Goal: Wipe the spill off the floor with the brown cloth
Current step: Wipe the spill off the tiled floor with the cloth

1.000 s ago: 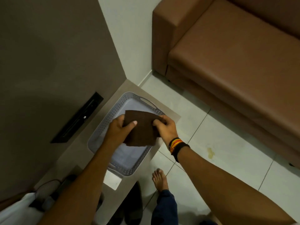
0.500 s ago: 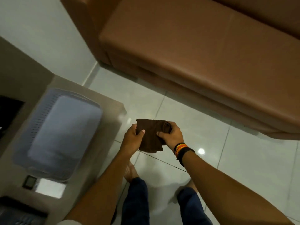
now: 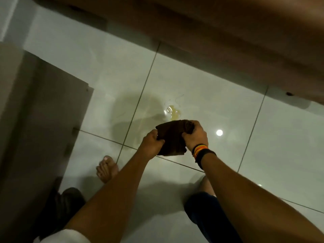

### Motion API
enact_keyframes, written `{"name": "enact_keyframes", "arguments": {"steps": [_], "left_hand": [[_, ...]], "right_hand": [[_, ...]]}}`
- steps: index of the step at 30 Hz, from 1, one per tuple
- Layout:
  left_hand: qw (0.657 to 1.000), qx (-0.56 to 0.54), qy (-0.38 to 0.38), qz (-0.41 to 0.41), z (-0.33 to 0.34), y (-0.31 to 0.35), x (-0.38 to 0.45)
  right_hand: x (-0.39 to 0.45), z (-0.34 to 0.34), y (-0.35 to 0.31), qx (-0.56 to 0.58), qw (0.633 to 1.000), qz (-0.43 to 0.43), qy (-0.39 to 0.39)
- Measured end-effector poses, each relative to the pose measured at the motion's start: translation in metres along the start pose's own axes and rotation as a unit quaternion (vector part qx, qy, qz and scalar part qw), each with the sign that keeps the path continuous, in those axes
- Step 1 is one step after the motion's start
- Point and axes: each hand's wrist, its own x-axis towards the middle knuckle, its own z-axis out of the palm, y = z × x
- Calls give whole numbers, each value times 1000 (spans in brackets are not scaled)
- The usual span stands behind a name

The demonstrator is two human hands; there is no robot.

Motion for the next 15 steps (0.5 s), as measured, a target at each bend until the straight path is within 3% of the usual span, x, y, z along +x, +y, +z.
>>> {"name": "enact_keyframes", "arguments": {"steps": [4,6,8,10,15], "left_hand": [[996,87,-36,-7,18,-23,70],[978,186,57,74,18,-38,90],[920,272,216,182,9,-55,108],[880,328,287,190,-6,-68,129],[901,395,172,50,-20,-90,178]], "right_hand": [[57,29,31,-84,996,-16,18],[68,53,47,-147,986,-48,54],[66,86,58,-201,971,-104,74],[61,118,66,-243,959,-141,43],[87,137,83,-319,931,-169,49]]}}
